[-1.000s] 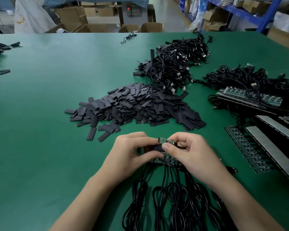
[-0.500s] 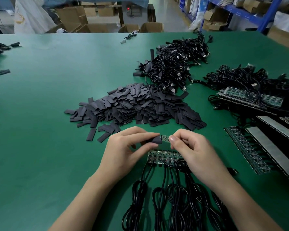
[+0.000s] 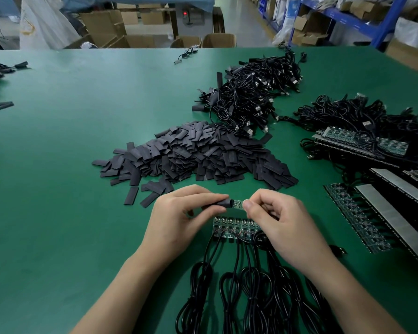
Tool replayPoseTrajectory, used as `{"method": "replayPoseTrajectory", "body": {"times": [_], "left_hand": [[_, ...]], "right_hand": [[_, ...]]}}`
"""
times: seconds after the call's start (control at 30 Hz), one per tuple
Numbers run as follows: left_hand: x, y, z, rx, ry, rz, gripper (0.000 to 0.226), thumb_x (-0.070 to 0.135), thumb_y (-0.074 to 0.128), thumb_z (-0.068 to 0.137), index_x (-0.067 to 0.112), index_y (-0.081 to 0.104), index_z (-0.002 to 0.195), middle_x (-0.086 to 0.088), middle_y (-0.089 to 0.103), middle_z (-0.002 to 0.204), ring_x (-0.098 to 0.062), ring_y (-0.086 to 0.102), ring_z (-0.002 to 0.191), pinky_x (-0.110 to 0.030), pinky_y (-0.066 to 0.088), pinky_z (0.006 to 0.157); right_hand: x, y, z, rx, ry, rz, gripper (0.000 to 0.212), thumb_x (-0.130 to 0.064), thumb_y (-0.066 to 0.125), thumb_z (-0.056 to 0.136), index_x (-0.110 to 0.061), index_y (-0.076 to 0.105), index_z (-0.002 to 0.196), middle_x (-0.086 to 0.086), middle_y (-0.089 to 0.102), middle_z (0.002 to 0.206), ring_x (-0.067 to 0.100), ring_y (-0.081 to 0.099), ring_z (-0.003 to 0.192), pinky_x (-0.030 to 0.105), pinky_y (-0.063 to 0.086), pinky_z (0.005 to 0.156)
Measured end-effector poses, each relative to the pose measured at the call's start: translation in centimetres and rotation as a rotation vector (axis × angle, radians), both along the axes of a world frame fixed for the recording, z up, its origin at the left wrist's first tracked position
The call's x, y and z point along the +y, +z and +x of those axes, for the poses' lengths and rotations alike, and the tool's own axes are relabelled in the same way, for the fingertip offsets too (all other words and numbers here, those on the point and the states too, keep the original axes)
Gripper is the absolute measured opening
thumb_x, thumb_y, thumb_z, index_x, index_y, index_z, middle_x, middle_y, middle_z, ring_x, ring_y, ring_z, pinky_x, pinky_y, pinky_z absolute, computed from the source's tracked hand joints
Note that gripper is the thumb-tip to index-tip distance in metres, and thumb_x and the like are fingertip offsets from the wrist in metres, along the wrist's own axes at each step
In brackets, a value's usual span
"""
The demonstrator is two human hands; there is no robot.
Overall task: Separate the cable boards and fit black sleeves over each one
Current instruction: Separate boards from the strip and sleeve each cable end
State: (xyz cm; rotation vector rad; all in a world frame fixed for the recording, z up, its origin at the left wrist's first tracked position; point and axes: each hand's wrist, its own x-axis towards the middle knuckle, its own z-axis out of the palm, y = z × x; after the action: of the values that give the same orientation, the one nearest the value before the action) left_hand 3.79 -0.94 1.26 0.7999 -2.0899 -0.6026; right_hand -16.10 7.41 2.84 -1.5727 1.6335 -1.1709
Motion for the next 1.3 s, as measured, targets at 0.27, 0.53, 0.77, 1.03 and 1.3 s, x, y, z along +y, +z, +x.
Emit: {"method": "replayPoseTrajectory", "body": {"times": [0.27,0.53,0.77,1.03,1.3], "left_hand": [[-0.5,-0.6,0.5,-0.106,-0.047,-0.13,0.024,0.035,0.073,0.094,0.02,0.08,0.112,0.009,0.073,0.1,-0.01,0.071,0.087,-0.034,0.059,0.075],[-0.2,-0.6,0.1,-0.163,-0.084,-0.172,0.026,0.038,0.072,0.094,0.023,0.079,0.113,0.012,0.071,0.095,-0.006,0.067,0.079,-0.031,0.056,0.068],[-0.4,-0.7,0.4,-0.131,-0.034,-0.11,0.028,0.041,0.07,0.094,0.024,0.079,0.115,0.014,0.07,0.099,-0.002,0.066,0.083,-0.028,0.056,0.073],[-0.1,-0.5,0.1,-0.155,-0.083,-0.123,0.026,0.035,0.071,0.095,0.02,0.079,0.115,0.01,0.072,0.098,-0.009,0.07,0.084,-0.034,0.058,0.072],[-0.2,-0.5,0.2,-0.199,-0.085,-0.249,0.021,0.031,0.073,0.096,0.021,0.078,0.114,0.01,0.071,0.096,-0.009,0.068,0.081,-0.031,0.057,0.07]], "right_hand": [[0.1,-0.3,0.2,0.09,-0.016,0.012,0.033,-0.034,0.064,0.098,-0.02,0.057,0.068,-0.01,0.038,0.051,0.005,0.033,0.048,0.02,0.029,0.048],[0.2,-0.9,0.3,0.191,0.03,0.06,0.027,-0.045,0.058,0.096,-0.028,0.059,0.075,-0.007,0.044,0.053,0.006,0.037,0.049,0.025,0.031,0.05],[0.2,-0.3,-0.6,0.187,0.006,0.002,0.017,-0.049,0.058,0.093,-0.035,0.065,0.086,-0.007,0.061,0.073,0.009,0.055,0.059,0.018,0.041,0.053],[0.3,-0.3,-0.7,0.184,0.049,0.091,0.021,-0.035,0.062,0.096,-0.029,0.064,0.076,-0.014,0.053,0.059,0.003,0.044,0.052,0.019,0.038,0.053],[0.2,-0.2,-0.7,0.165,0.048,0.119,0.024,-0.032,0.062,0.098,-0.029,0.065,0.075,-0.014,0.05,0.056,0.003,0.041,0.051,0.02,0.037,0.054]]}}
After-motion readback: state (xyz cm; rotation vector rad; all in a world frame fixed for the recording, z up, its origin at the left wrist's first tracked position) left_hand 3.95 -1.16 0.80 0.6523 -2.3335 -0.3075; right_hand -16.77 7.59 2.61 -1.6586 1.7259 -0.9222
